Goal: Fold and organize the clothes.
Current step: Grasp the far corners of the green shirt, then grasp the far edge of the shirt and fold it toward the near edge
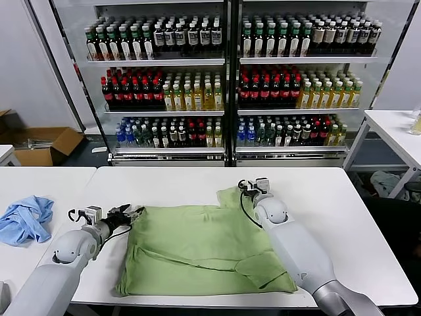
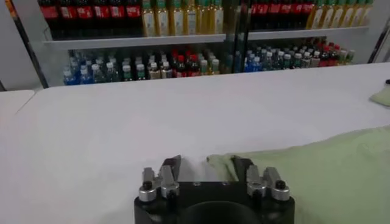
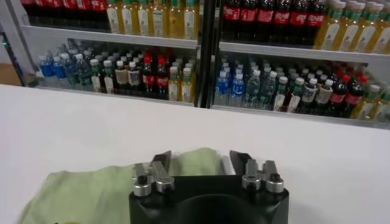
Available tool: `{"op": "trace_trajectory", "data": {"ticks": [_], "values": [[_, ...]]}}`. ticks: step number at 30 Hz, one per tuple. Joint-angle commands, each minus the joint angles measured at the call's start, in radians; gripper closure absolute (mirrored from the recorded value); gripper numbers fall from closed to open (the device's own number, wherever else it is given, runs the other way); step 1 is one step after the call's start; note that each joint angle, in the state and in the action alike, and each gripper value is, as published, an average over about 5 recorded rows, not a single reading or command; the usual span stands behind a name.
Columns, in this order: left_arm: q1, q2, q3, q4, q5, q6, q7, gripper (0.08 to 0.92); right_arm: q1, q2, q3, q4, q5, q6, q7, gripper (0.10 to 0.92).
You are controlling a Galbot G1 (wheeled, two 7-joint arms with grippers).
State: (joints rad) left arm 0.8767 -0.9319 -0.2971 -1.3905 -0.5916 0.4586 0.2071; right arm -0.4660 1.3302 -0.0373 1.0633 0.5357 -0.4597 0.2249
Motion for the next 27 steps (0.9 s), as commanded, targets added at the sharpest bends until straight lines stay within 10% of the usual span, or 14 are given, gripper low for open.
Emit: {"op": "trace_trajectory", "data": {"ticks": [1,14,27], "values": [[0.003,-0.003,0.002,0.010,0.005,-0.010,0.026,0.511,0.001,0.005,-0.001,-0.010,0.005,-0.002,-0.002,0.526],[0.025,-0.011,-0.027,-0.029,-0.017,-0.027,0.019,0.877,-0.023,-0.032,0.018,0.096,0.029,0.030,-0.004,0.890],[0.215,0.019,-0.149,-0.216,-0.097,-0.076,0.016,0.917,-0.251,-0.193,0.091,0.609,0.199,-0.076,0.067,0.919]]}}
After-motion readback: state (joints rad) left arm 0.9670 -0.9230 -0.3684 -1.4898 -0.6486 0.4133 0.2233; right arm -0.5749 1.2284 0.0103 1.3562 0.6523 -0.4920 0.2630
